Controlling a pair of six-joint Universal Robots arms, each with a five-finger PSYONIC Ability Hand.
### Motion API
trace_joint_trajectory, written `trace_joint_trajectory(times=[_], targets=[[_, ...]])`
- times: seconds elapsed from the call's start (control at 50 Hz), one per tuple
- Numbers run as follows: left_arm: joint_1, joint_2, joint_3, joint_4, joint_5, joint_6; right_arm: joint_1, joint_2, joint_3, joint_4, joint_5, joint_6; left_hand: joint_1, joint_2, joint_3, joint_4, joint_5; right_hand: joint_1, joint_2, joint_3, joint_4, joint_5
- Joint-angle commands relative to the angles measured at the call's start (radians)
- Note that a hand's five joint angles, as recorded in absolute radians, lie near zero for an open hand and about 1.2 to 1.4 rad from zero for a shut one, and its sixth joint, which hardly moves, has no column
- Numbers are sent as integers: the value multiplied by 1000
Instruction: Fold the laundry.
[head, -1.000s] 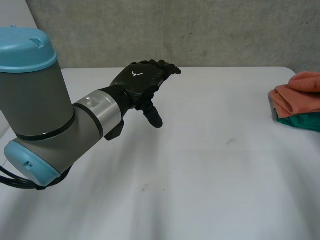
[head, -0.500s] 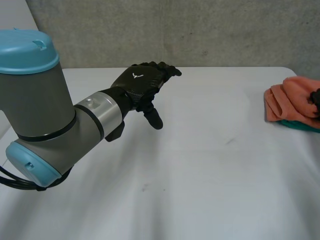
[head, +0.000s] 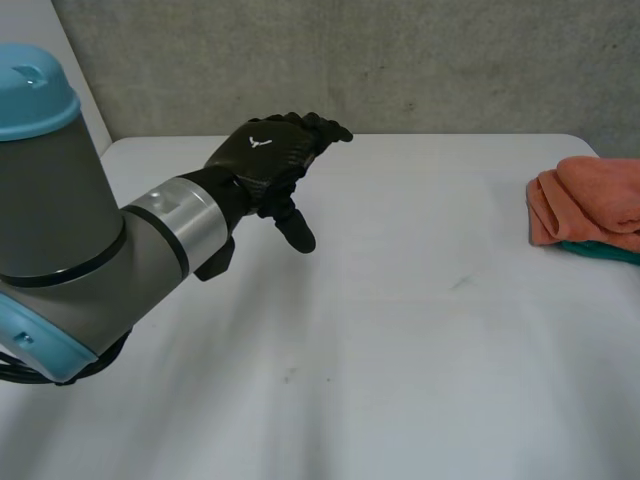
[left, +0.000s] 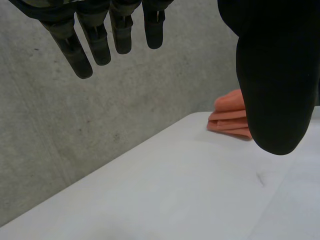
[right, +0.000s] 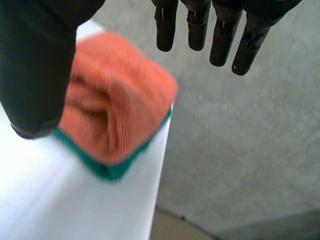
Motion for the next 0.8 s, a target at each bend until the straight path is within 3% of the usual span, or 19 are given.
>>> trace_joint_trajectory(times=[0.02, 0.06, 0.12, 0.2, 0.3, 0.44, 0.54, 0.6, 0.68, 0.8], targets=[[31, 78, -48, 4, 2, 0, -92, 1, -36, 84, 182, -392, -5, -16, -22, -15, -33, -27, -45, -42, -59, -62], [40, 88, -55, 8, 2, 0, -82, 8, -91, 41, 303, -407, -8, -19, -25, -18, -36, -27, -45, -42, -59, -62], [55, 105, -69, 17, 0, -2, -56, -1, -124, -29, 352, -386, -8, -19, -25, -18, -36, -27, -45, -42, -59, -62], [66, 122, -81, 34, -5, -20, 61, -54, -111, -146, 332, -279, -11, -22, -28, -21, -39, -27, -45, -42, -59, -62], [115, 144, -97, 54, -35, -55, 258, -221, -12, -249, 294, -22, -11, -22, -28, -21, -39, -27, -45, -42, -59, -62], [157, 162, -115, 76, -80, -72, 553, -344, 175, -280, 234, 238, -13, -25, -31, -24, -42, -27, -45, -42, -59, -62], [175, 168, -127, 77, -116, -74, 708, -351, 289, -289, 258, 277, -13, -25, -31, -24, -42, -27, -45, -42, -59, -62], [180, 168, -141, 79, -129, -74, 777, -341, 336, -310, 334, 272, -13, -25, -31, -24, -42, -27, -45, -42, -59, -62], [186, 168, -156, 77, -163, -74, 829, -325, 363, -345, 419, 268, -13, -25, -31, -24, -42, -27, -45, -42, -59, -62], [187, 168, -181, 80, -195, -74, 847, -306, 367, -362, 444, 271, -13, -25, -31, -24, -42, -27, -45, -42, -59, -62]])
